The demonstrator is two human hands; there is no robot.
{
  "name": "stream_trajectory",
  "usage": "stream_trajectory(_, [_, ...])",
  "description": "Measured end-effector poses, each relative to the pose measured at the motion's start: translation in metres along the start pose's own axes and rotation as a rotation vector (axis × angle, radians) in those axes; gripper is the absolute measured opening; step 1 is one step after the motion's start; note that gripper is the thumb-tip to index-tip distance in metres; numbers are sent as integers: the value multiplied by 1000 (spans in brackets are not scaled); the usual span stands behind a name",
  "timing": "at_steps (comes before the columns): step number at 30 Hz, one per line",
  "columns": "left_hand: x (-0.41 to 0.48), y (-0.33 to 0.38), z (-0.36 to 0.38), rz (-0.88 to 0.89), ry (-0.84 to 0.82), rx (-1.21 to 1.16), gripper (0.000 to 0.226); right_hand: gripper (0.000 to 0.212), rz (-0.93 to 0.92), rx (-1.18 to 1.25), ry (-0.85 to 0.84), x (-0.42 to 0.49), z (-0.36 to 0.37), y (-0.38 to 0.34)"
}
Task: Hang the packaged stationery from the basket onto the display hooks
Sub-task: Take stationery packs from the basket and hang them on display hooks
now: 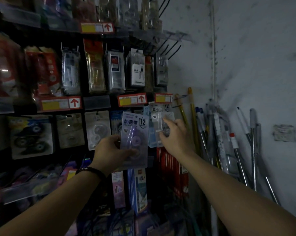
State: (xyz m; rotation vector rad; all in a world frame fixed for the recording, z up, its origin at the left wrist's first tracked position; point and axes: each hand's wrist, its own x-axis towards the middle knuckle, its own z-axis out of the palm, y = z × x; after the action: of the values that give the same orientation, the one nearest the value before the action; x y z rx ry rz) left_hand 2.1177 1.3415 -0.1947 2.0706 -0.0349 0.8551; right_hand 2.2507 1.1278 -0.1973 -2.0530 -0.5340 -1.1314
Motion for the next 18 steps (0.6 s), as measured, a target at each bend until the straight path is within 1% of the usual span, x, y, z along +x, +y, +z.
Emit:
stream_trajectory(5, [1, 0, 0, 4, -41, -32, 30, 69, 8, 4, -20, 2, -3, 1])
stream_trajectory(9, [0, -2, 1, -16, -71, -77, 30, 67, 61, 94, 35, 8, -8, -5])
stream_trajectory(12, [0, -4, 3, -28, -78, -90, 33, 67, 56, 70, 56, 12, -11, -11])
stream_trajectory(18, [2, -8, 5, -21, -60, -108, 34, 67, 36, -4, 43, 11, -11, -10])
